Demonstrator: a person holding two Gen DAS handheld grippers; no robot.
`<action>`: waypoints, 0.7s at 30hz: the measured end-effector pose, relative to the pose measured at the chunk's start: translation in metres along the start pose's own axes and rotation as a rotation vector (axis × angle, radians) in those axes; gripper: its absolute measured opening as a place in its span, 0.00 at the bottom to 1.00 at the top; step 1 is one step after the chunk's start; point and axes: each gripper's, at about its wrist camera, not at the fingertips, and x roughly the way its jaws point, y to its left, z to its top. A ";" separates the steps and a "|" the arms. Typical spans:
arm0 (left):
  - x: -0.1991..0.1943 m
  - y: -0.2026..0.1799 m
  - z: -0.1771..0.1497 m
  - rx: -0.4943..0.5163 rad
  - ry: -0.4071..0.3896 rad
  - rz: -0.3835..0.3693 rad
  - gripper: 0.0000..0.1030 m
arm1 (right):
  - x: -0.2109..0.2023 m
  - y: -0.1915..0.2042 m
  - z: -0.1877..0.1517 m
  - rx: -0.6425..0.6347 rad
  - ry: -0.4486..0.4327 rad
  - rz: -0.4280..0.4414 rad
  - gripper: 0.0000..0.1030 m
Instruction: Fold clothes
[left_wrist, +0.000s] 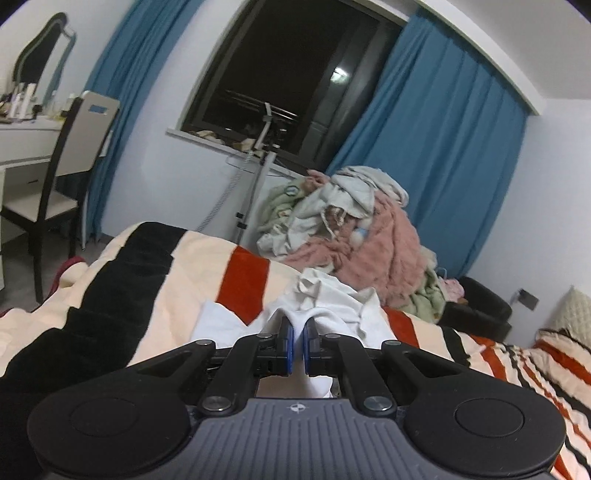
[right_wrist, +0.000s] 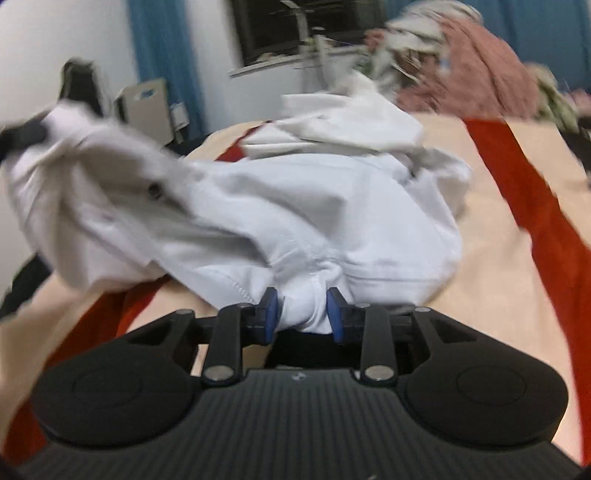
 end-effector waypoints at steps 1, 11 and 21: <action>0.003 0.002 0.001 -0.013 0.002 0.003 0.06 | 0.000 0.003 -0.002 -0.023 0.001 0.002 0.33; 0.007 0.007 -0.004 -0.073 0.038 0.025 0.06 | -0.022 -0.001 0.006 -0.073 -0.063 -0.098 0.05; -0.010 -0.012 -0.021 -0.065 0.175 -0.135 0.06 | -0.140 -0.037 0.019 0.078 -0.234 -0.239 0.06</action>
